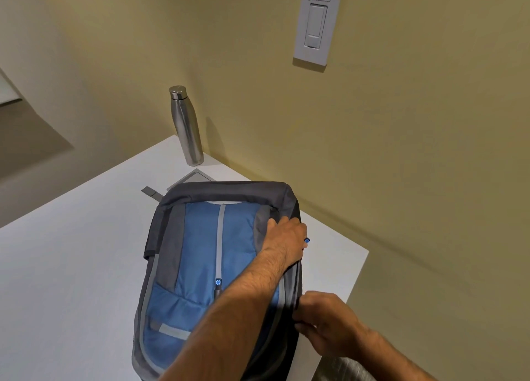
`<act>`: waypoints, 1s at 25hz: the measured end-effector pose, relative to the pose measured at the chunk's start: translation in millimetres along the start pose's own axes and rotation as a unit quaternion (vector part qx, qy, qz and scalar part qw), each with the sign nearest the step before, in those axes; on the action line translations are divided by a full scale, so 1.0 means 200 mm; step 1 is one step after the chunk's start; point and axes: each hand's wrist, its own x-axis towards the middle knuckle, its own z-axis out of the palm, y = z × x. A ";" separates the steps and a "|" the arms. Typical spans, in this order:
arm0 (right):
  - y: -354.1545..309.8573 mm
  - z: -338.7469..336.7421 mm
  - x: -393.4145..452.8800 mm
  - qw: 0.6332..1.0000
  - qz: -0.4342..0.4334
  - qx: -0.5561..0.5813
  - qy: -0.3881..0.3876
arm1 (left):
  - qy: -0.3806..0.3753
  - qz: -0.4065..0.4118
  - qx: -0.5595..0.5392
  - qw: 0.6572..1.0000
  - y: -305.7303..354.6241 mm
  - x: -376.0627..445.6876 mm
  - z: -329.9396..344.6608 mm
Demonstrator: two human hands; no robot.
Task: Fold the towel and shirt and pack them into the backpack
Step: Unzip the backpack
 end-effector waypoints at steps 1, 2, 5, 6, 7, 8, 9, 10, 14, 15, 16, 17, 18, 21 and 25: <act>-0.01 0.02 -0.01 1.000 -0.018 -0.012 0.004 | 0.002 0.001 0.002 1.000 0.00 0.00 0.00; -0.02 0.04 -0.03 0.999 -0.036 -0.024 0.009 | 0.002 0.001 0.003 1.000 0.00 -0.01 0.00; -0.02 0.06 -0.07 0.999 -0.041 -0.002 0.027 | 0.014 0.005 -0.009 1.000 0.00 -0.03 0.01; -0.03 0.05 -0.08 0.999 -0.023 0.016 0.029 | 0.024 0.008 -0.019 1.000 0.00 -0.04 0.01; -0.04 0.04 -0.08 0.999 -0.003 0.035 0.030 | 0.037 0.011 -0.031 0.999 0.00 -0.07 0.01; -0.05 0.03 -0.09 0.998 0.009 0.042 0.037 | 0.051 0.011 -0.045 0.998 0.00 -0.10 0.00; -0.06 0.03 -0.09 0.998 0.007 0.035 0.045 | 0.062 0.009 -0.057 0.996 -0.01 -0.14 0.00; -0.06 0.04 -0.10 0.999 0.002 0.020 0.049 | 0.068 0.005 -0.066 0.995 -0.02 -0.19 -0.01; -0.06 0.10 -0.09 0.997 0.000 -0.043 0.068 | 0.060 0.009 -0.049 0.997 -0.04 -0.38 -0.05; -0.06 0.12 -0.09 0.996 0.008 -0.056 0.076 | 0.055 0.003 -0.056 0.997 -0.04 -0.43 -0.05; -0.04 0.13 -0.09 0.994 0.010 -0.070 0.087 | 0.044 -0.010 -0.064 0.997 -0.04 -0.48 -0.06; -0.03 0.14 -0.09 0.993 0.006 -0.071 0.097 | 0.025 -0.025 -0.065 0.997 -0.04 -0.52 -0.06; -0.02 0.14 -0.09 0.994 0.006 -0.055 0.098 | 0.002 -0.041 -0.059 0.997 -0.03 -0.56 -0.05; -0.01 0.15 -0.11 0.994 0.011 -0.023 0.108 | -0.059 -0.080 -0.046 0.994 -0.02 -0.65 -0.04; -0.04 0.15 -0.13 0.993 0.044 -0.008 0.111 | -0.128 -0.089 -0.037 0.987 0.02 -0.72 -0.03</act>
